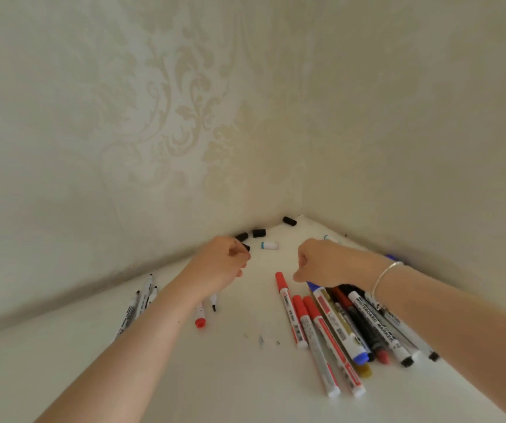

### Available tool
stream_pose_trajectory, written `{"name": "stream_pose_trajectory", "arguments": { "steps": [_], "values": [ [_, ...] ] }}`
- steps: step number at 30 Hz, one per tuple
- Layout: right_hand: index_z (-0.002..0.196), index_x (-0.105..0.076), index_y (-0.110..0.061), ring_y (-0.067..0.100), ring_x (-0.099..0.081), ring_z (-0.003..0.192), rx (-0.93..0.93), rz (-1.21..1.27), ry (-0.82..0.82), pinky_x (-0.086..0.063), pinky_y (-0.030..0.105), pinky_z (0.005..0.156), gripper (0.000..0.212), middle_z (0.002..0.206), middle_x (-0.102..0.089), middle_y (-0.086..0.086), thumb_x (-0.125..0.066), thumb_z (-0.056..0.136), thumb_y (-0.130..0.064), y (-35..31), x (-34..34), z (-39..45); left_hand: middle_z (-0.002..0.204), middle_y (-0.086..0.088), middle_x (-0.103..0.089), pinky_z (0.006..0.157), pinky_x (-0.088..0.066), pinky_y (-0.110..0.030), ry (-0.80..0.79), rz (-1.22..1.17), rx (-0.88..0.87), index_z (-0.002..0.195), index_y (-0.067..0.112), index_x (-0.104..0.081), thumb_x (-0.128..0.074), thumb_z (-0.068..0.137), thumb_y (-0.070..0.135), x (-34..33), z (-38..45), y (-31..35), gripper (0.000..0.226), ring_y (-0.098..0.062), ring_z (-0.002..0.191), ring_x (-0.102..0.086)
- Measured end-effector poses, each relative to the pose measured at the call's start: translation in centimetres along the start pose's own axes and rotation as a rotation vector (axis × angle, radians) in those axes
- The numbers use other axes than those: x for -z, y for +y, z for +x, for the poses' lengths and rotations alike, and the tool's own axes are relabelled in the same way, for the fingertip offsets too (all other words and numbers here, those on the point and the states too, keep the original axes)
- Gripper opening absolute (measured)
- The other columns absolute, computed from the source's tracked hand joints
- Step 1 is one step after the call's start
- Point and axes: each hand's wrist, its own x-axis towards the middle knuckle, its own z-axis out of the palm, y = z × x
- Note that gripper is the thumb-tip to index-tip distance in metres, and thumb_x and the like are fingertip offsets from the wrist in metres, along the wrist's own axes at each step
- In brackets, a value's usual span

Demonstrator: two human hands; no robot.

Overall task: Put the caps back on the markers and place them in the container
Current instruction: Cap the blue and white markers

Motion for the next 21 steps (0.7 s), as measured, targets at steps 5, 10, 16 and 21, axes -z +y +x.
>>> {"name": "stream_pose_trajectory", "arguments": {
  "steps": [5, 10, 16, 21],
  "values": [
    [0.090, -0.041, -0.014, 0.014, -0.049, 0.074, 0.028, -0.113, 0.068, -0.039, 0.023, 0.061, 0.011, 0.087, -0.046, 0.001, -0.042, 0.098, -0.022, 0.4, -2.9, -0.5, 0.088, 0.005, -0.065, 0.064, -0.044, -0.018, 0.036, 0.031, 0.009, 0.092, 0.017, -0.065, -0.049, 0.095, 0.016, -0.3, -0.7, -1.1, 0.016, -0.004, 0.069, -0.063],
    [0.119, -0.043, -0.009, 0.025, -0.056, 0.088, 0.029, -0.278, 0.136, -0.046, 0.033, 0.070, 0.025, 0.120, -0.038, 0.010, -0.042, 0.098, -0.022, 0.5, -4.5, -0.4, 0.088, 0.007, -0.064, 0.061, -0.042, -0.019, 0.061, 0.053, 0.013, 0.082, 0.026, -0.061, -0.051, 0.094, 0.015, -0.4, -0.8, -2.3, 0.020, -0.010, 0.075, -0.064],
    [0.118, -0.041, -0.009, 0.024, -0.046, 0.073, 0.103, -0.361, 0.209, -0.034, 0.030, 0.055, 0.029, 0.118, -0.038, 0.011, -0.038, 0.100, -0.031, 1.3, -4.5, -0.2, 0.076, 0.002, -0.065, 0.063, -0.046, -0.024, 0.057, 0.114, 0.049, 0.091, 0.022, -0.061, -0.047, 0.095, 0.018, 0.4, -0.7, -3.5, 0.015, -0.008, 0.055, -0.056],
    [0.116, -0.041, -0.010, 0.023, -0.044, 0.068, 0.138, -0.403, 0.244, -0.024, 0.026, 0.045, 0.026, 0.114, -0.040, 0.009, -0.037, 0.101, -0.031, 1.5, -4.9, 0.3, 0.085, -0.001, -0.067, 0.060, -0.046, -0.023, 0.020, 0.148, 0.069, 0.093, 0.023, -0.061, -0.049, 0.094, 0.020, 0.4, -0.5, -4.5, 0.013, -0.007, 0.050, -0.055]
  ]
}}
